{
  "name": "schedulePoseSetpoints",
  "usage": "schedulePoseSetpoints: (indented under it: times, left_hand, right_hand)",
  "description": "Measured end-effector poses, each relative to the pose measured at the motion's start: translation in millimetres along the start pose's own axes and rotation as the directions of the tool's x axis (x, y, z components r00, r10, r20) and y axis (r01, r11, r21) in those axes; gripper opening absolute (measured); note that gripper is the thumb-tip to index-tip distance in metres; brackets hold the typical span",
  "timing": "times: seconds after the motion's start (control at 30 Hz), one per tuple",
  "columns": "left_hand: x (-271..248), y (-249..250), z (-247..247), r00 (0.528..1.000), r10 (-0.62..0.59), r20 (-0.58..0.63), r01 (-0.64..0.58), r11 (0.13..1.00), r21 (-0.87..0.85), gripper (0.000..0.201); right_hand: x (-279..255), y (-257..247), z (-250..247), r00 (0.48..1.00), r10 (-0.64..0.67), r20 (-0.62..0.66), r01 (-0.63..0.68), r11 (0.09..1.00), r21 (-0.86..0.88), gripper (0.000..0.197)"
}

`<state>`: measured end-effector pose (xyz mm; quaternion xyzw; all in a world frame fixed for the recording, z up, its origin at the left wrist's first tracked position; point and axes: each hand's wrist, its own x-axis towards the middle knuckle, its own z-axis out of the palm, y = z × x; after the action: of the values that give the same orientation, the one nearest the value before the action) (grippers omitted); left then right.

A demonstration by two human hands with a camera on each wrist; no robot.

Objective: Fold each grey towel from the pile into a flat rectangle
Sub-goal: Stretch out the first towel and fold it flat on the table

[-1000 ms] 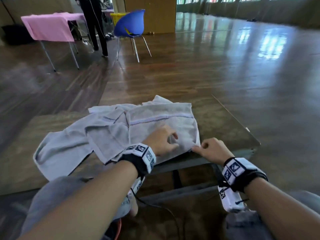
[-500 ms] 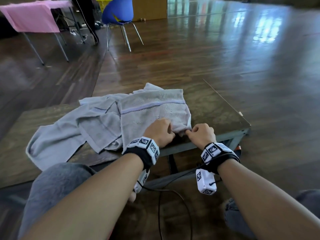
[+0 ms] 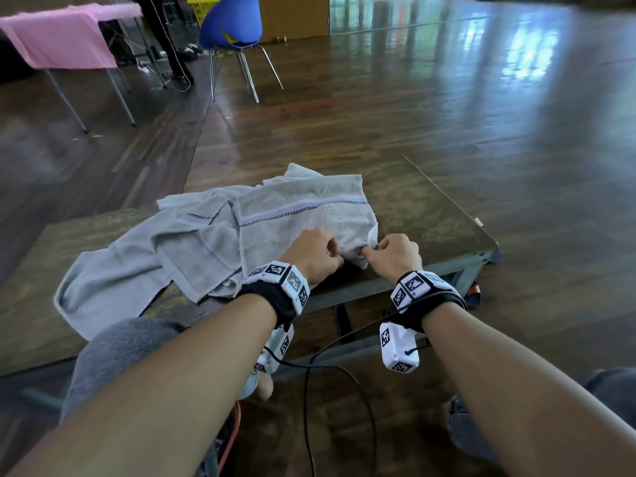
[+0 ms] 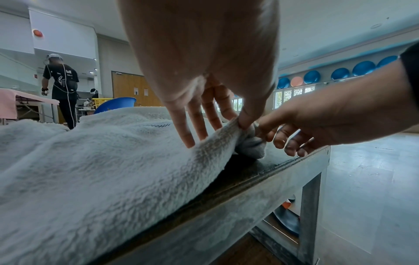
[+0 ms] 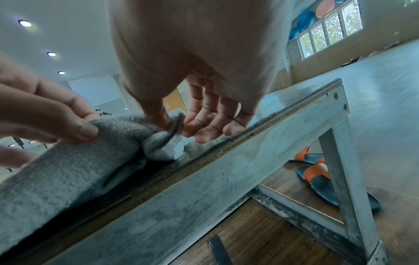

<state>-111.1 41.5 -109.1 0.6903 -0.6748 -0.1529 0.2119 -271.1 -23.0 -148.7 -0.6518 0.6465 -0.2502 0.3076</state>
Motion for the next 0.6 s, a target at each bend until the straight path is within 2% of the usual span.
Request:
schedulePoseSetpoints:
  times: [0.13,0.27,0.33,0.43,0.5,0.57,0.6]
  left_hand:
    - [1,0,-4,0.999,-0.021,-0.040,0.020,0.999,-0.033,0.014]
    - [4,-5,-18,0.964,-0.063,-0.260,0.046,0.996,-0.071,0.015]
    - [5,-9,-25,0.940,-0.074,-0.334,0.044,0.994,-0.096,0.011]
    - [2,-11,-29,0.943,-0.050,-0.329,0.011,0.993,-0.121,0.011]
    - [-1,-11,-28,0.957,-0.032,-0.288,-0.006,0.992,-0.129,0.012]
    - [-3,-12,-26,0.965,-0.017,-0.261,-0.019,0.990,-0.136,0.014]
    - [-4,-12,-25,0.967,-0.019,-0.252,-0.019,0.989,-0.147,0.015]
  right_hand:
    - [-1,1,-4,1.000,0.006,-0.011,-0.005,0.999,0.032,0.019]
    - [3,5,-16,0.992,-0.090,-0.085,0.097,0.992,0.087,0.008]
    - [4,5,-25,0.974,-0.170,-0.148,0.189,0.974,0.122,0.013]
    - [8,2,-37,0.959,-0.208,-0.190,0.245,0.948,0.201,0.021]
    - [9,0,-39,0.977,-0.192,-0.088,0.210,0.928,0.307,0.017]
    - [3,2,-37,0.975,-0.192,0.107,0.136,0.909,0.394,0.005]
    - [0,4,-33,0.965,-0.201,0.168,0.126,0.918,0.376,0.015]
